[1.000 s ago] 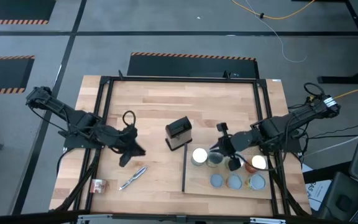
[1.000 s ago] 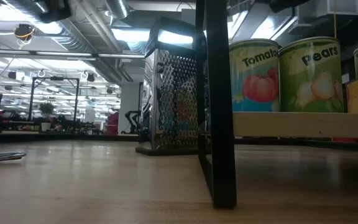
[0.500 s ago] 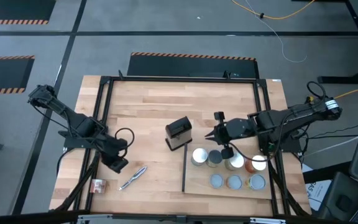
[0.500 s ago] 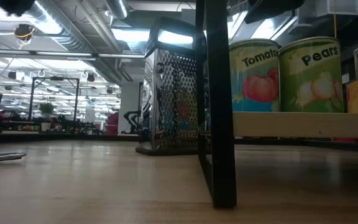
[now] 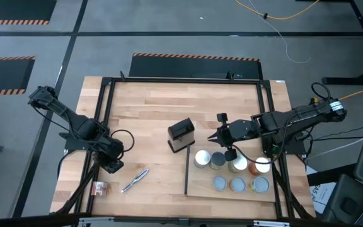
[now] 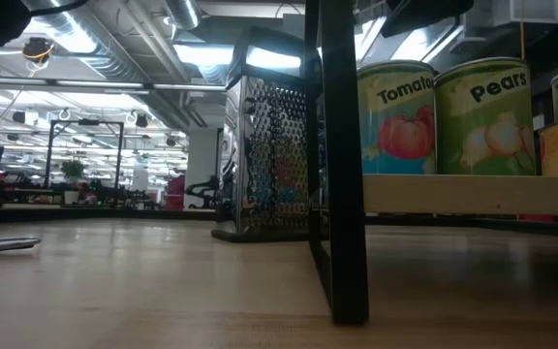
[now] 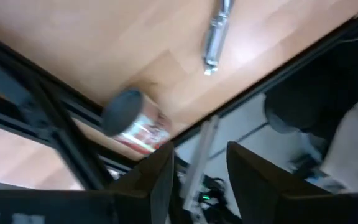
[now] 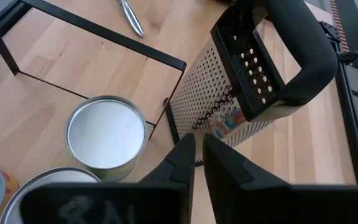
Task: Pick and place cans onto a shelf
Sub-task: Put the canned diced tomatoes on the shelf
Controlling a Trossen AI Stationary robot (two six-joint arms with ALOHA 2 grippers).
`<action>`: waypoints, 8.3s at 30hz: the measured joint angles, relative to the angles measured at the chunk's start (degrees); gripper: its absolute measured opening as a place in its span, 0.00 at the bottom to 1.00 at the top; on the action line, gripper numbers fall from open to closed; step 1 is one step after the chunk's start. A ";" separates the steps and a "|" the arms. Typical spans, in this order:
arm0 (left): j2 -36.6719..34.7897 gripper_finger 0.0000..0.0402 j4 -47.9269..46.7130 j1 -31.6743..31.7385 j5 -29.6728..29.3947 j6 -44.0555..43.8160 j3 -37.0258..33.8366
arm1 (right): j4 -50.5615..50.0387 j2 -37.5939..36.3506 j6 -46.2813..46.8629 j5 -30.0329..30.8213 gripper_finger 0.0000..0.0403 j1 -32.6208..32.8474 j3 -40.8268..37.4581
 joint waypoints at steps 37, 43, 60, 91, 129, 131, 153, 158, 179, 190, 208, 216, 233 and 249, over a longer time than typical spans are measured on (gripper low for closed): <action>14.08 0.36 15.53 -6.31 11.34 17.82 -13.77 | -0.15 0.00 3.04 -4.09 0.09 0.02 -0.04; 15.57 0.36 17.95 -8.29 11.01 16.19 -13.77 | -0.09 0.00 2.97 -4.06 0.09 0.02 -0.04; 19.32 0.28 21.59 -10.49 12.59 16.23 -13.77 | -0.04 0.00 2.89 -3.93 0.09 0.02 -0.04; 19.30 0.00 27.52 -10.49 12.38 14.56 -13.06 | -0.04 0.00 2.82 -3.93 0.09 0.02 -0.04; 19.05 0.00 29.32 -8.02 -24.13 30.14 5.21 | 0.02 0.00 2.81 -3.92 0.09 0.02 -0.04; 19.14 0.00 30.95 -7.29 -27.49 33.16 5.53 | 0.02 0.00 2.92 -3.93 0.09 0.02 -0.04; 19.37 0.00 42.98 -1.14 -30.57 69.53 13.06 | -0.11 -0.24 13.88 -3.98 0.09 1.04 -0.04; 19.36 0.00 39.03 -0.65 -31.76 73.88 18.65 | -0.48 -3.30 16.61 -3.96 0.09 2.65 -0.04; 49.30 0.00 24.63 9.48 -22.05 94.51 57.54 | -10.95 -14.64 21.03 -3.87 0.09 3.48 -0.06; 60.93 0.00 22.89 8.97 -22.57 94.78 63.44 | -11.08 -14.62 21.30 -3.89 0.09 3.48 -5.60; 67.41 0.00 22.82 8.56 -24.45 94.83 63.47 | -9.83 -14.62 23.93 -3.89 0.09 3.48 -8.50; 67.41 0.00 22.83 8.59 -25.49 94.83 63.47 | -9.84 -14.62 23.87 -3.89 0.09 3.48 -8.50; 67.41 0.03 17.56 8.48 -26.95 94.85 63.47 | -9.87 -14.62 23.87 -3.89 0.09 3.45 -8.50; 67.38 0.10 17.44 8.61 -26.95 94.81 63.47 | -9.88 -14.60 23.87 -3.89 0.09 3.46 -8.50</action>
